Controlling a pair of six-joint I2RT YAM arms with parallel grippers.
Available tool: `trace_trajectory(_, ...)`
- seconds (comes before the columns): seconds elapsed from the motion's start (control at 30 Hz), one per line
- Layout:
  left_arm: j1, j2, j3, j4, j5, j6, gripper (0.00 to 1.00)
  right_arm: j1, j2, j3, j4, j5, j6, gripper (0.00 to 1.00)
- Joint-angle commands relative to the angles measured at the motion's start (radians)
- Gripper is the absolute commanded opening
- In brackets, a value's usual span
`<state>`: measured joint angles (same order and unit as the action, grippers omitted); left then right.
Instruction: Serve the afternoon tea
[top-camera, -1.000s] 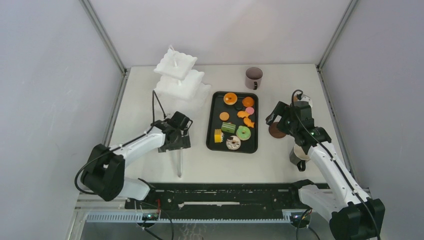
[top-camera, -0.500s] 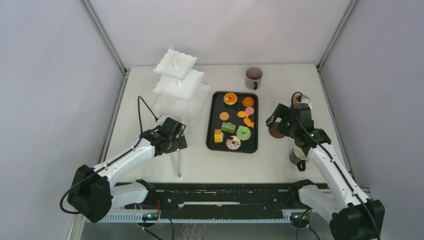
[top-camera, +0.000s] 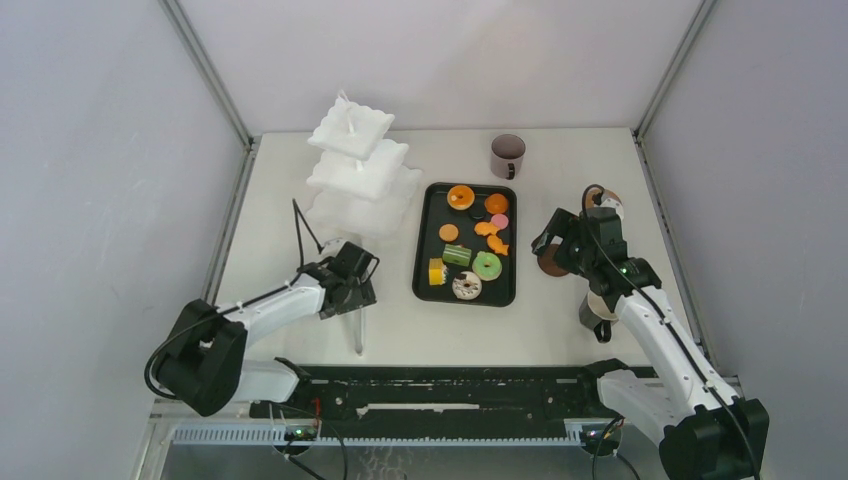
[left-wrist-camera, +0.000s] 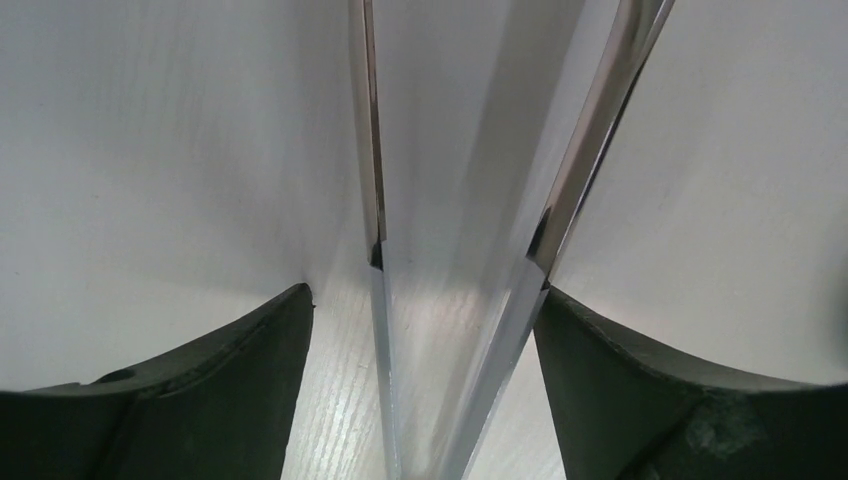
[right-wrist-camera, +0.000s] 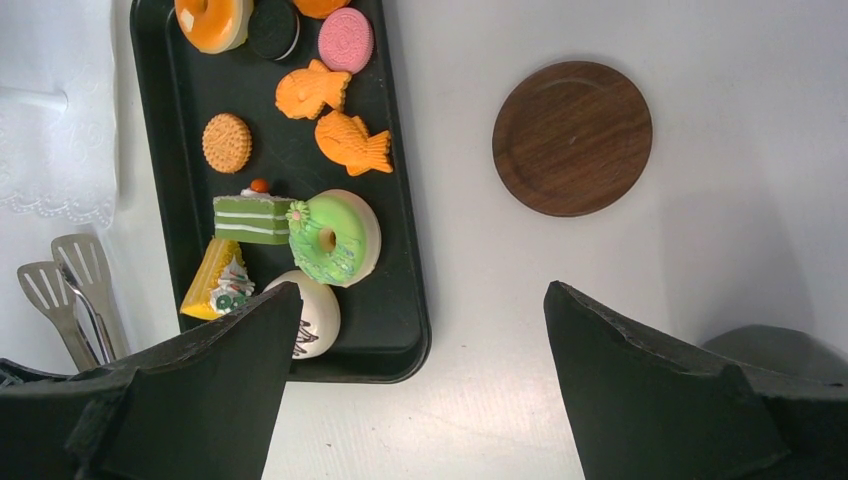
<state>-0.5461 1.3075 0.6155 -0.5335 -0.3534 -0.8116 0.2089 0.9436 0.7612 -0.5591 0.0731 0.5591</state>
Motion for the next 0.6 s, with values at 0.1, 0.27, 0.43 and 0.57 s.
trace_trajectory(0.1, -0.003, 0.03, -0.009, 0.08, 0.002, 0.006, 0.8, -0.006, -0.02, 0.004, 0.018, 0.012, 0.001, 0.99)
trace_trajectory(0.27, -0.003, 0.068, -0.018, 0.106, 0.025, 0.008, 0.75, -0.006, -0.028, 0.005, 0.015, 0.012, 0.002, 0.99)
trace_trajectory(0.43, -0.003, 0.062, -0.025, 0.118, 0.043, 0.002, 0.58, -0.006, -0.045, 0.004, 0.005, 0.016, 0.005, 0.99)
trace_trajectory(0.57, -0.004, 0.033, -0.019, 0.096, 0.041, 0.008, 0.44, -0.006, -0.052, 0.005, -0.003, 0.018, 0.006, 0.99)
